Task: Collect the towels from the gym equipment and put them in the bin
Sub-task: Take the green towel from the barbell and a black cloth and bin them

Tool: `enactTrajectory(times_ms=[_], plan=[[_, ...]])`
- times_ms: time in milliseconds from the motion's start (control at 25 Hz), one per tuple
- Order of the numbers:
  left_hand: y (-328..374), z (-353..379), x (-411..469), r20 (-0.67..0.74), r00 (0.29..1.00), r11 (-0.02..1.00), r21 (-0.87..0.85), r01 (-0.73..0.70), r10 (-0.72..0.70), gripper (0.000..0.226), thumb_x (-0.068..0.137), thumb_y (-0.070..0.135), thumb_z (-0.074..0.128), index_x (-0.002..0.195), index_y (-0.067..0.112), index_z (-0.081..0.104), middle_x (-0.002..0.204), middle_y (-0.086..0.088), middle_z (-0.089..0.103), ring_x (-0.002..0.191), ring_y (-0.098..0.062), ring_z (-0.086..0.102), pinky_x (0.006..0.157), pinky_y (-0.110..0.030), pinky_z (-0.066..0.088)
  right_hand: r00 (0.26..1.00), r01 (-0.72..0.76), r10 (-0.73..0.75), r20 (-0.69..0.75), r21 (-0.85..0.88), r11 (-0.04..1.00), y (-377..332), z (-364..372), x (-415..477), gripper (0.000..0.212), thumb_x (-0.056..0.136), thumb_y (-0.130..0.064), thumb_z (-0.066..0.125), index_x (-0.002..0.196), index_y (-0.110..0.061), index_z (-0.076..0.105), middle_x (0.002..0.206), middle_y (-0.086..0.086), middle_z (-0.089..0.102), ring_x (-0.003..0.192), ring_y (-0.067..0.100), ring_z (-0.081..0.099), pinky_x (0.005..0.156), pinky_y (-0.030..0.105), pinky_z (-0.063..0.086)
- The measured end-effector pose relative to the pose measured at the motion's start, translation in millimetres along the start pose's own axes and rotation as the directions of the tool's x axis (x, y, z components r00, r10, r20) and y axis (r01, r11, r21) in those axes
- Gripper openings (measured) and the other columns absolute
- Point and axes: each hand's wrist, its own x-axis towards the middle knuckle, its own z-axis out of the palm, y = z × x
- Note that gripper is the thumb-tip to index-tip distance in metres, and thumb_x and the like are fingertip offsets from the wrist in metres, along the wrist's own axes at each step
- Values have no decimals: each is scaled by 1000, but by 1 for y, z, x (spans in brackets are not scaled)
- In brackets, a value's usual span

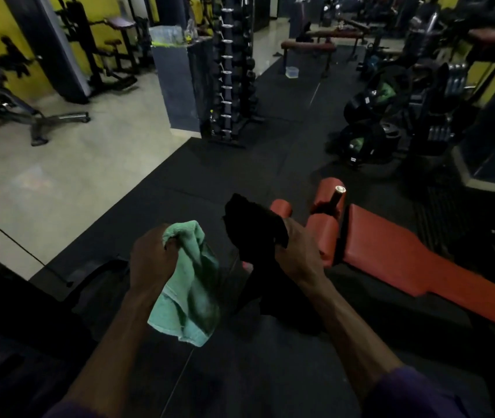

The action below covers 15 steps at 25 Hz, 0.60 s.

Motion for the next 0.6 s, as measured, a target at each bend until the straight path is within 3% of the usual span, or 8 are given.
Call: enactTrajectory(times_ms=[200, 320, 480, 600], plan=[[-34, 30, 106, -32, 998, 998, 30, 48, -47, 35, 83, 1, 60, 117, 5, 67, 113, -18, 70, 106, -40, 64, 91, -43, 49, 998, 61, -62, -28, -48, 997, -5, 43, 111, 29, 83, -3, 60, 112, -5, 64, 111, 12, 70, 104, 29, 64, 80, 19, 36], [-61, 49, 170, -63, 998, 999, 46, 21, -18, 35, 82, 1, 62, 116, 4, 67, 111, -20, 70, 104, -41, 64, 88, -43, 49, 995, 69, -74, -61, -79, 995, -4, 73, 175, 30, 75, 1, 60, 104, -2, 67, 103, 15, 72, 98, 32, 66, 79, 26, 43], [-113, 77, 271, -50, 999, 1000, -15, 14, -15, 35, 82, 1, 59, 115, 11, 68, 112, -12, 71, 105, -35, 64, 89, -36, 47, 991, 15, -33, -131, -138, 990, -5, 134, 275, 42, 77, -3, 61, 118, -2, 66, 116, 17, 70, 107, 35, 65, 91, 39, 51], [-136, 92, 338, -4, 999, 998, -58, -34, 33, 35, 82, -1, 58, 112, 12, 70, 110, -10, 71, 104, -31, 65, 88, -30, 45, 987, -19, -3, -160, -133, 991, -15, 169, 337, 30, 79, -2, 58, 109, -3, 66, 106, 15, 72, 97, 34, 67, 81, 36, 53]])
